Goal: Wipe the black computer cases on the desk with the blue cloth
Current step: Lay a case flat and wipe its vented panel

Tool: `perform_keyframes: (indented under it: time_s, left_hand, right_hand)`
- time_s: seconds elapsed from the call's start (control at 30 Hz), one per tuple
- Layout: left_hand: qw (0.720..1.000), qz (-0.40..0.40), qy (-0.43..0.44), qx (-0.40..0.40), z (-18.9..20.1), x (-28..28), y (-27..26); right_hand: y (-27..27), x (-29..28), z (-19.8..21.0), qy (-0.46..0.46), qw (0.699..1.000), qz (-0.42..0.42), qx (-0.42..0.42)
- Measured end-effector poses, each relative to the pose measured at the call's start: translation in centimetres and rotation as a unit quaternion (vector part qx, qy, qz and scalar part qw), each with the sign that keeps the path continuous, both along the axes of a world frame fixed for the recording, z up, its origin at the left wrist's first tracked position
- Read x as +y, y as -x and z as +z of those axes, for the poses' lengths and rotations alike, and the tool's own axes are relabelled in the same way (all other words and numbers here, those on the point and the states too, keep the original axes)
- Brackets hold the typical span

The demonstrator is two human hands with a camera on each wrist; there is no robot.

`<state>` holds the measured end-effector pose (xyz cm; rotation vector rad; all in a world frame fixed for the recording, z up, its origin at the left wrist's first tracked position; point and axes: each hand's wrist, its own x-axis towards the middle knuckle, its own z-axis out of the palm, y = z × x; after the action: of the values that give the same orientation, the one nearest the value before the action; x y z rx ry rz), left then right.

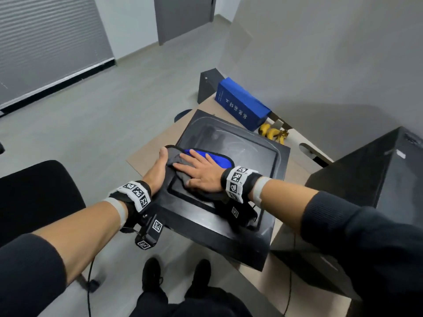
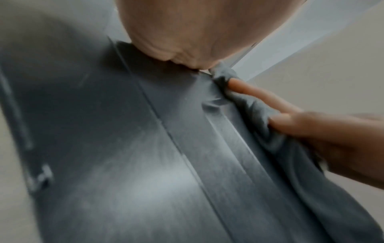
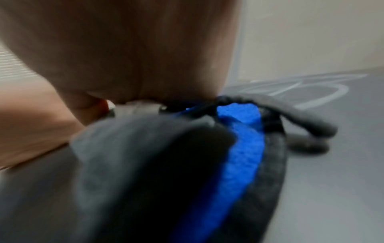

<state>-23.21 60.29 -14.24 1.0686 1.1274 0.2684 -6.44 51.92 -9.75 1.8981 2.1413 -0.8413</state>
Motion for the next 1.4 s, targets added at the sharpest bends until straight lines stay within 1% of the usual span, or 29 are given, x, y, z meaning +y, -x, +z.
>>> perform_keyframes:
  time_s: [0.03, 0.07, 0.13, 0.17, 0.2, 0.23, 0.3, 0.37, 0.4, 0.43, 0.53, 0.6, 0.63, 0.67, 0.7, 0.73, 0.8, 0.83, 0.87, 0.9, 0.93, 0.97, 1.03, 1.07, 1.1, 1.13, 1.23, 1.3, 1.4]
  left_hand:
    - [0.999, -0.013, -0.029, -0.002, 0.1, -0.1, 0.1]
    - [0.997, -0.032, -0.062, 0.015, -0.2, -0.1, 0.1]
    - [0.989, -0.072, -0.105, 0.076, -0.6, 0.1, 0.4]
    - [0.987, -0.073, -0.103, 0.095, -1.7, 0.6, 0.4]
    - [0.988, -0.076, -0.094, 0.096, -1.8, 0.9, 0.4]
    - [0.990, -0.069, -0.068, 0.103, -1.1, 1.1, 0.1]
    - [0.993, -0.073, -0.037, 0.089, 2.5, 0.6, -1.4]
    - [0.993, -0.071, -0.043, 0.082, 4.5, 1.0, -3.2]
    - [0.992, -0.070, -0.052, 0.087, 5.4, 1.2, -4.1]
    - [0.992, -0.063, -0.051, 0.092, 5.1, 1.9, -4.8]
    - [0.996, -0.045, -0.032, 0.076, 4.0, 3.3, -7.0]
    - [0.996, -0.035, -0.057, 0.061, 3.8, 3.9, -7.7]
    - [0.995, -0.039, -0.053, 0.072, 2.2, 4.8, -7.8]
    - [0.993, -0.051, -0.054, 0.090, 0.8, 5.4, -7.9]
    - [0.991, -0.063, -0.045, 0.105, -0.9, 6.3, -8.1]
    - [0.990, -0.066, -0.041, 0.120, -3.2, 7.2, -8.1]
    - [0.990, -0.075, -0.031, 0.118, -5.3, 8.7, -8.4]
    - [0.989, -0.081, -0.020, 0.121, -3.0, 7.8, -8.3]
    - [0.990, -0.075, -0.005, 0.118, -1.2, 7.1, -8.3]
    - [0.989, -0.070, 0.008, 0.127, -1.0, 6.9, -8.2]
    - [0.988, -0.071, 0.015, 0.134, -2.2, 7.3, -8.1]
    - [0.990, -0.068, 0.036, 0.116, -2.6, 7.4, -8.1]
    - [0.990, -0.050, 0.063, 0.117, -0.5, 6.2, -8.2]
    - [0.992, -0.025, 0.050, 0.115, 1.8, 5.3, -8.2]
    - [0.994, -0.005, 0.017, 0.111, 4.2, 4.3, -8.3]
    - [0.995, 0.013, -0.016, 0.100, 5.0, 4.0, -8.3]
    - [0.992, -0.005, -0.100, 0.081, 3.9, 4.0, -8.8]
    - [0.992, -0.037, -0.101, 0.064, 2.8, 4.3, -8.7]
    - [0.985, -0.076, -0.087, 0.126, 0.7, 5.3, -8.5]
  right_hand:
    - [-1.9, 1.5, 0.1, -0.009, 0.999, -0.037, -0.011]
    - [-4.0, 3.0, 0.1, -0.021, 0.996, -0.085, -0.024]
    - [-7.8, 4.6, 0.1, -0.034, 0.980, -0.190, -0.045]
    - [-9.3, 4.7, 0.1, -0.035, 0.971, -0.232, -0.047]
    - [-10.4, 4.4, 0.1, -0.035, 0.962, -0.266, -0.046]
    - [-11.0, 3.7, 0.1, -0.039, 0.954, -0.292, -0.048]
    - [-10.7, 1.8, -0.2, -0.054, 0.940, -0.332, -0.061]
    - [-8.7, 0.3, -0.5, -0.052, 0.932, -0.352, -0.072]
    - [-7.4, -0.1, -0.6, -0.052, 0.934, -0.346, -0.074]
    - [-5.9, -0.2, -0.8, -0.052, 0.942, -0.323, -0.070]
    - [-2.3, 0.1, -1.0, -0.048, 0.974, -0.219, -0.021]
    - [-3.0, 0.4, -0.9, -0.056, 0.985, -0.161, 0.027]
    - [-4.3, 0.5, -0.9, -0.058, 0.986, -0.151, 0.041]
    - [-6.0, 0.4, -0.8, -0.056, 0.985, -0.160, 0.041]
    - [-7.9, 0.0, -0.6, -0.050, 0.979, -0.194, 0.033]
    - [-9.7, -0.6, -0.5, -0.043, 0.968, -0.247, 0.020]
    - [-11.7, -1.7, -0.2, -0.043, 0.941, -0.335, -0.016]
    - [-11.3, -2.0, -0.2, -0.042, 0.933, -0.358, -0.025]
    - [-10.2, -2.2, -0.2, -0.038, 0.932, -0.361, -0.027]
    - [-8.6, -2.1, -0.2, -0.032, 0.938, -0.345, -0.018]
    - [-6.9, -1.8, -0.3, -0.030, 0.949, -0.314, 0.001]
    - [-5.5, -1.4, -0.4, -0.032, 0.960, -0.275, 0.025]
    - [-4.0, -0.2, -0.6, -0.044, 0.977, -0.203, 0.053]
    - [-3.8, 1.0, -0.7, -0.050, 0.982, -0.173, 0.059]
    - [-3.9, 2.3, -0.9, -0.052, 0.985, -0.150, 0.062]
    - [-4.0, 3.8, -1.0, -0.048, 0.988, -0.132, 0.065]
    - [-4.2, 9.1, -1.0, -0.031, 0.989, -0.123, 0.075]
    - [-4.8, 11.7, -0.5, -0.022, 0.986, -0.148, 0.077]
    - [-6.4, 12.8, 0.2, -0.010, 0.980, -0.177, 0.086]
